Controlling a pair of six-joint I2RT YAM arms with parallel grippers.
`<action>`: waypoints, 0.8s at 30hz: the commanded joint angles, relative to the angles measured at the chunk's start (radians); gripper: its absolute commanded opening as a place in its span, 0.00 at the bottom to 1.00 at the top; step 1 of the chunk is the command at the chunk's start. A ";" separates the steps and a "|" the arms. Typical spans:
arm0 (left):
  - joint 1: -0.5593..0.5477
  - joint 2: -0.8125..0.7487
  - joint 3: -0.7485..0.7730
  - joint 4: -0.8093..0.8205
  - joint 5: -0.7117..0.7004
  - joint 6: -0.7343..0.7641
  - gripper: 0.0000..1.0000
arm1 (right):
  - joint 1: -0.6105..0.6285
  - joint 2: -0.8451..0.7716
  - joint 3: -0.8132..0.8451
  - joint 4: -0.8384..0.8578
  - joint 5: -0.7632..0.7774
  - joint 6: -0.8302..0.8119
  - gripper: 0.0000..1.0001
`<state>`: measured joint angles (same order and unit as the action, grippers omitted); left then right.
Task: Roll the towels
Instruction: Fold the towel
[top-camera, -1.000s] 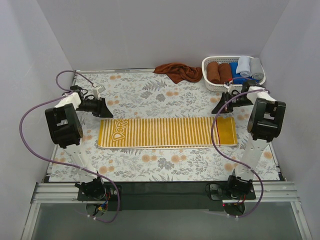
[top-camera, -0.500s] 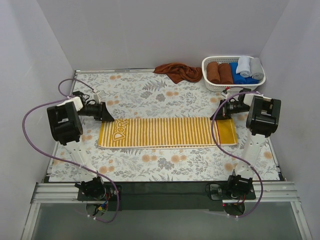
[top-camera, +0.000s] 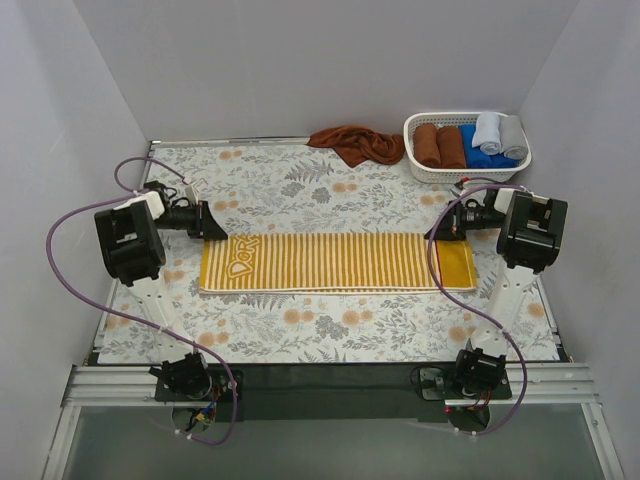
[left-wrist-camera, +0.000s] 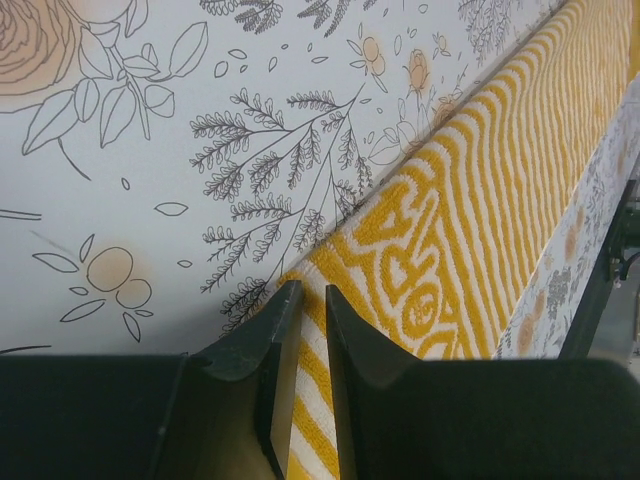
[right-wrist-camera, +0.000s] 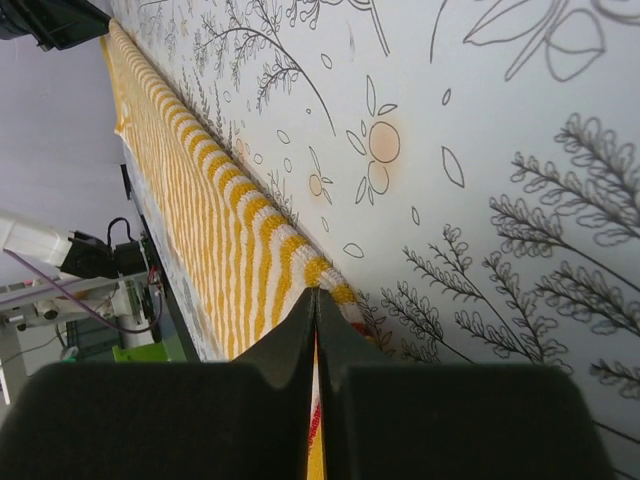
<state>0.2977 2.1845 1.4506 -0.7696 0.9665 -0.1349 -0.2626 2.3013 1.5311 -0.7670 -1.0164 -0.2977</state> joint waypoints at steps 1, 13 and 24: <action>0.029 0.049 0.010 0.058 -0.147 0.046 0.17 | -0.036 0.041 0.015 0.043 0.174 -0.083 0.07; 0.034 0.025 0.065 0.026 -0.140 0.054 0.19 | -0.041 -0.114 0.144 -0.117 0.331 -0.132 0.29; 0.003 -0.227 0.028 -0.017 -0.063 0.103 0.41 | -0.053 -0.367 0.052 -0.124 0.619 -0.115 0.27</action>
<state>0.3046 2.1124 1.4921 -0.7925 0.9138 -0.0719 -0.3168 1.9991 1.6188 -0.8806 -0.4831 -0.4034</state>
